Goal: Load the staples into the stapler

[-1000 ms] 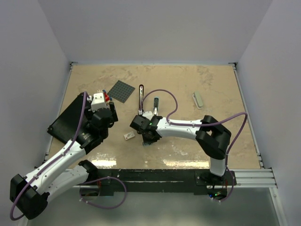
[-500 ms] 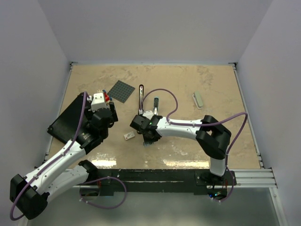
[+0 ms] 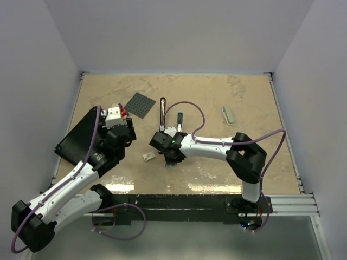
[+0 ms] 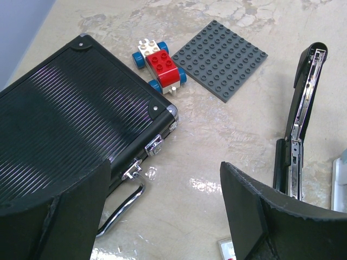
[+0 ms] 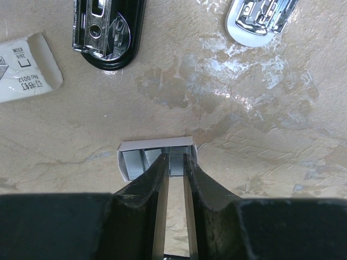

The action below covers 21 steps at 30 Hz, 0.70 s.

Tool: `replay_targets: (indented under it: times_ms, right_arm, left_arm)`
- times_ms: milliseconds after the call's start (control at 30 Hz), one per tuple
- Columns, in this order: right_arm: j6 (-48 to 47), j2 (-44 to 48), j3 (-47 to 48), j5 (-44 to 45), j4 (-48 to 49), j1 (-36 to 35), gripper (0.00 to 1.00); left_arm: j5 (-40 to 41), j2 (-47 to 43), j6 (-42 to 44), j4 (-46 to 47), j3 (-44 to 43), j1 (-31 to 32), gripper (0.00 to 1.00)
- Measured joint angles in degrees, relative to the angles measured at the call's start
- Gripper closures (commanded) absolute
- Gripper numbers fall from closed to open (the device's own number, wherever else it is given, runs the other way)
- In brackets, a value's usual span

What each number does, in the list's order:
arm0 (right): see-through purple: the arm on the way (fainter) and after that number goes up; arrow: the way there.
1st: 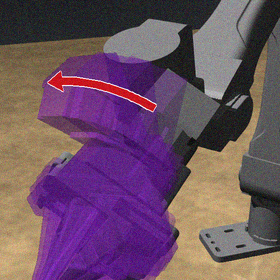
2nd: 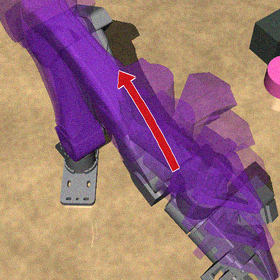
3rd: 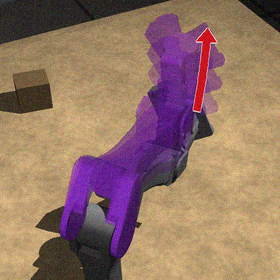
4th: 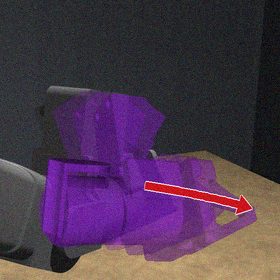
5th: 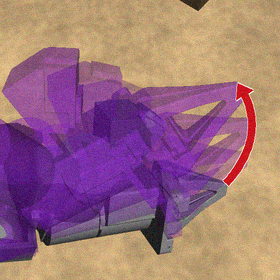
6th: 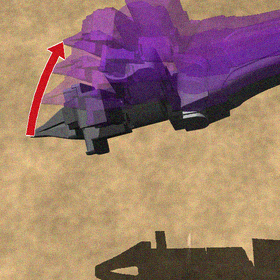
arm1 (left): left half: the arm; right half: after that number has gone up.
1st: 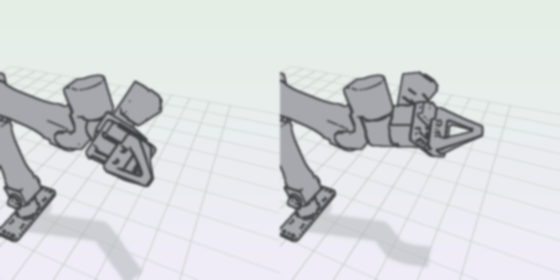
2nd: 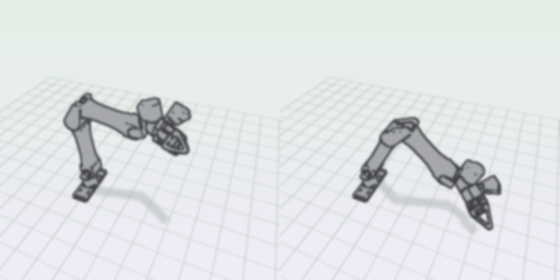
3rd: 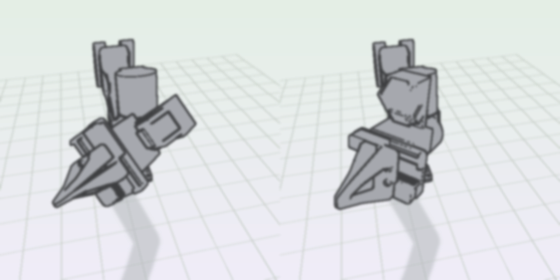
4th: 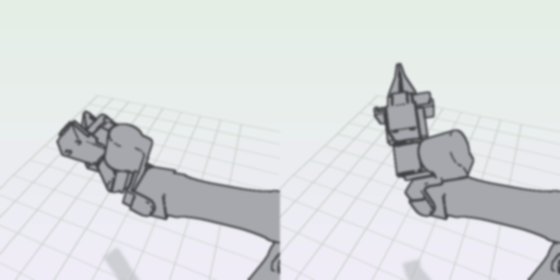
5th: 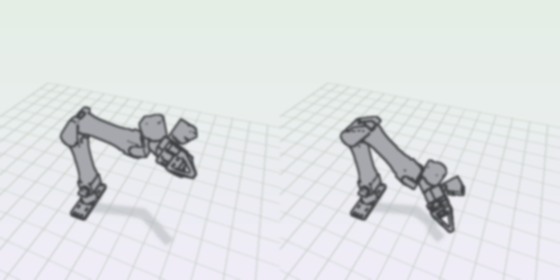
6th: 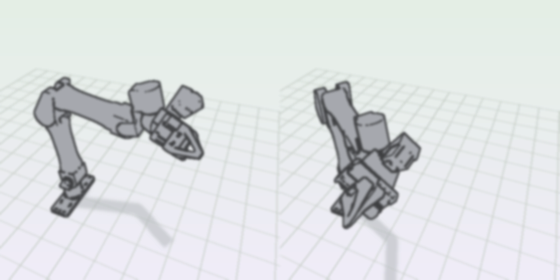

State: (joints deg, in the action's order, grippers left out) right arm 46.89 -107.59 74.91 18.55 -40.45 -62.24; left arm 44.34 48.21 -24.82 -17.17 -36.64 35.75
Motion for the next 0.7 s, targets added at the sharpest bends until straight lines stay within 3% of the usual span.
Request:
replay_targets:
  times_ms: [700]
  right_arm:
    - [-0.7,-0.4,-1.0,-0.4,1.4,0.4,0.79]
  left_arm:
    - [0.0,0.0,0.0,0.0,0.0,0.3,0.14]
